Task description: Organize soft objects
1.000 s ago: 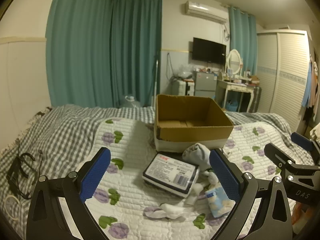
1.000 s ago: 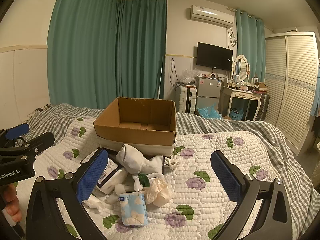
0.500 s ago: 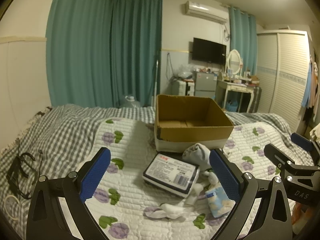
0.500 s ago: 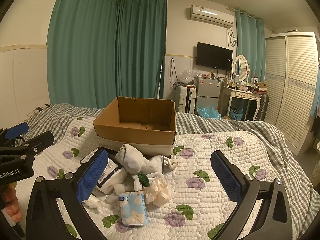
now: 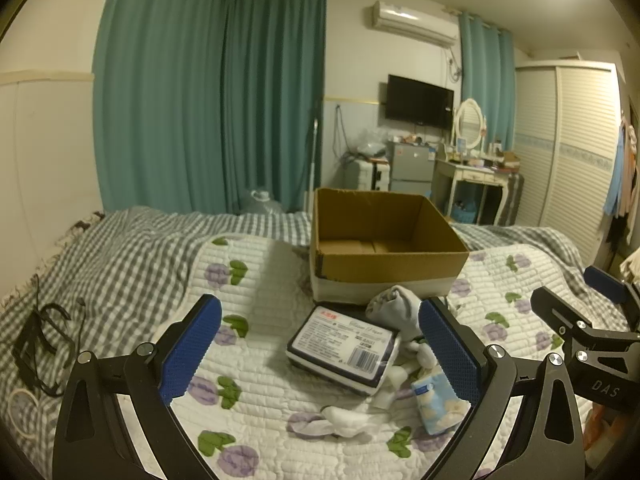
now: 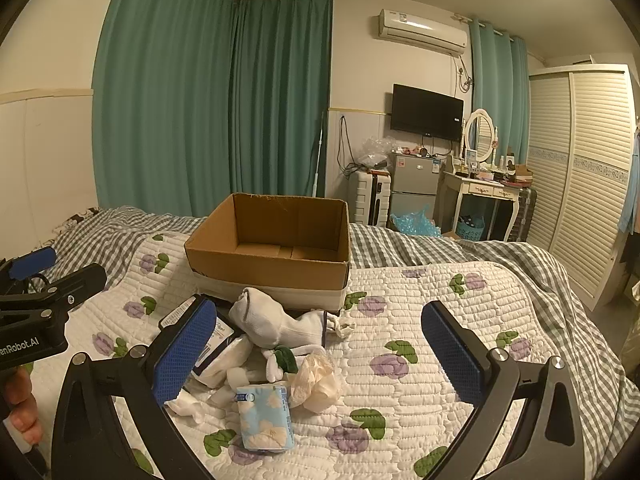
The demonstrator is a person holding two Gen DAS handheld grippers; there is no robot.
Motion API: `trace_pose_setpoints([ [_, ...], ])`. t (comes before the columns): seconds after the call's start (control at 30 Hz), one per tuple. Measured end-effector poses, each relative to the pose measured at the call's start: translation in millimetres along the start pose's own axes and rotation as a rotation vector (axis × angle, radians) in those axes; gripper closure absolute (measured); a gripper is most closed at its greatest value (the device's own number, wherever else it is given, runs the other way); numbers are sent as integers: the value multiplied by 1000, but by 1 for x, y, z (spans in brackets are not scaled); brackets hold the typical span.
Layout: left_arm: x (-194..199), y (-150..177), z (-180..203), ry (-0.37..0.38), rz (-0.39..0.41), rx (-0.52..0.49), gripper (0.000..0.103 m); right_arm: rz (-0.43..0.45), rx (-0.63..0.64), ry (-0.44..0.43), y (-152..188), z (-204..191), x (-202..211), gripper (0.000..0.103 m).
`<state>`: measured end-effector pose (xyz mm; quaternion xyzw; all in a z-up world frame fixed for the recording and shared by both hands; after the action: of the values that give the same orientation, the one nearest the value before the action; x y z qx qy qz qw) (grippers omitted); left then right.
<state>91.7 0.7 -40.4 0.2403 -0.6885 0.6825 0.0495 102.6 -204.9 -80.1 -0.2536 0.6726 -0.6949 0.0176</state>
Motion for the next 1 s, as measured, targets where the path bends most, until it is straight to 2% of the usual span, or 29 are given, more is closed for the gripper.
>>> trace_pose_setpoints([
  [1.0,1,1,1,8,4,3,2,-2,11,8,-3,3,1,0],
])
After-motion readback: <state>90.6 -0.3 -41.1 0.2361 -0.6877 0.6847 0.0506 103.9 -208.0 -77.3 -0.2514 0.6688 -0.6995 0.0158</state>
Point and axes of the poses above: each gripper's, at about its wrist camera, not at the fingertips, and x roughly against the way its jaws point, z to its right, y to its underside, the point moved 10 cm from there along -x, roughly the way its jaws point, and after that the axes turned 15 degrees about -y, right-handed, at the moved point
